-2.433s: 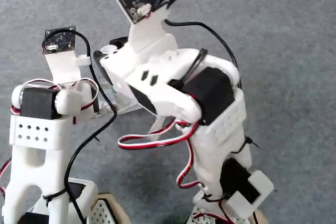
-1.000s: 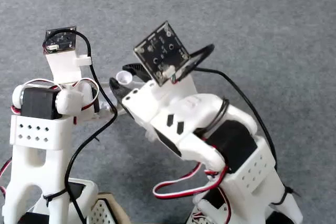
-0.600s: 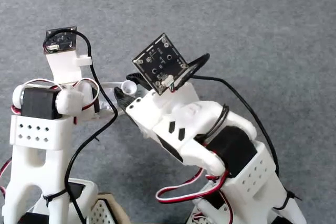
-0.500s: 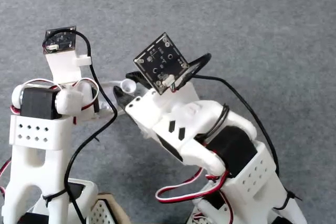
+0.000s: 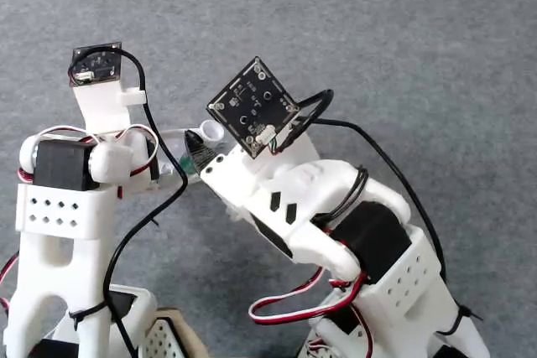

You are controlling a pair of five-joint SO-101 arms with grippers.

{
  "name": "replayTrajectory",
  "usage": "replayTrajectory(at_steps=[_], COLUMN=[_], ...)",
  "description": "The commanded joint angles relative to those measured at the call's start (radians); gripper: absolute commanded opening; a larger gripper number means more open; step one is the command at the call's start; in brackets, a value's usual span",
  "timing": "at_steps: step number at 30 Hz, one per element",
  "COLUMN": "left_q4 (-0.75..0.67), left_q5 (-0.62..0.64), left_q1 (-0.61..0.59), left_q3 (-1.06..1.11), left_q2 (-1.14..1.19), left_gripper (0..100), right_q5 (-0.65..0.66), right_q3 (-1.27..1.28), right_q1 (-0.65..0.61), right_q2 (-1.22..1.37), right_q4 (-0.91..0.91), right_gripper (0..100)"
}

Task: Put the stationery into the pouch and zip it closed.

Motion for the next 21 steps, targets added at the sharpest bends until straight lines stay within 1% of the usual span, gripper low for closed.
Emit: replayTrajectory(at_steps=[1,3,7,9,17,21], left_q4=[0.009,0.009,0.009,0.009,0.009,0.009], left_q5=[-0.006,-0.006,-0.006,-0.006,-0.006,-0.006], left_q1=[0.008,0.008,0.008,0.008,0.008,0.008], left_q3=[0.002,0.002,0.001,0.001,0.001,-0.013], left_q2=[-0.003,-0.003,-0.003,-0.003,-0.003,-0.005], left_gripper=[3,3,3,3,3,3], right_q5=[0.008,0.023,0.087,0.092,0.091,0.091], right_q3=[-0.013,-0.031,-0.110,-0.127,-0.133,-0.209], right_q1=[-0.011,-0.046,-0.120,-0.141,-0.141,-0.124], right_q2=[-0.021,-0.022,-0.019,-0.018,-0.021,-0.022], right_q4=[-0.023,-0.018,0.046,0.058,0.054,0.060], right_gripper=[12.3,12.2,12.1,12.3,12.3,12.3])
